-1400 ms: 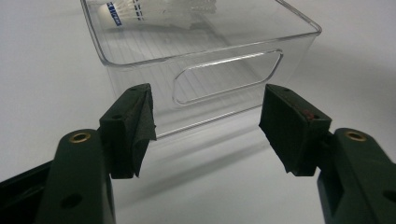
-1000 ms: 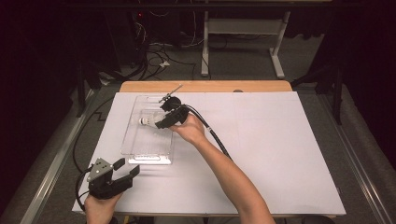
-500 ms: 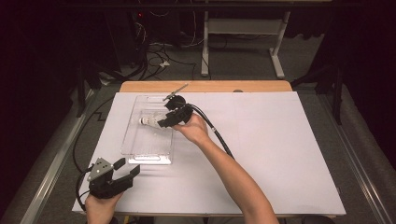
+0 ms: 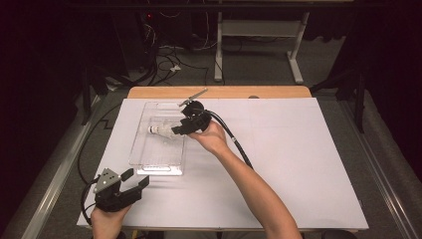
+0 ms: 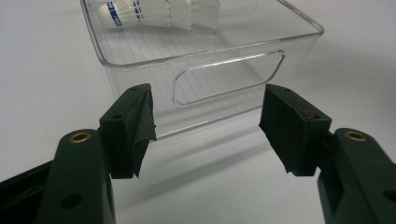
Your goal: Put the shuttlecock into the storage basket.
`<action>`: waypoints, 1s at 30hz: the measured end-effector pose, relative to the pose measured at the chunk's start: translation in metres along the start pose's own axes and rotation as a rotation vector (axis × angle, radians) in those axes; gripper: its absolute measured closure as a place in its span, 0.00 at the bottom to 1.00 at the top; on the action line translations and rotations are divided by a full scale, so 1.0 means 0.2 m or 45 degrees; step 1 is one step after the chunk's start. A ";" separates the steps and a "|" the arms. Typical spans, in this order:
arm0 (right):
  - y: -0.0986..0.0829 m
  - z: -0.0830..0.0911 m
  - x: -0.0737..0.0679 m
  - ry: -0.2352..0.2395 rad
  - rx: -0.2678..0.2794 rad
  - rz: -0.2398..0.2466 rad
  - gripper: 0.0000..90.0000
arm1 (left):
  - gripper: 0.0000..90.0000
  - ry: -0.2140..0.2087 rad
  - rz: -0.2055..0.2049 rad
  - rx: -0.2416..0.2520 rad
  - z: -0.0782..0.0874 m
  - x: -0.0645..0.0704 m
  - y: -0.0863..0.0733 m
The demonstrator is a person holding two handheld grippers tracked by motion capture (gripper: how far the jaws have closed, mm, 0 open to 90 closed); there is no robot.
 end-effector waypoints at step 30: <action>-0.17 0.17 0.10 -0.036 0.057 -0.030 0.54 | 0.40 0.006 -0.008 -0.004 0.00 0.00 0.00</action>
Point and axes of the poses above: each handheld gripper's, and its own axes: z roughly backward along the jaws, y roughly out of its top, x roughly to its right, the point moved 6 cm from there along -z, roughly forward along the jaws, and after that the axes turned 7 degrees about y, right-handed, at the moved point
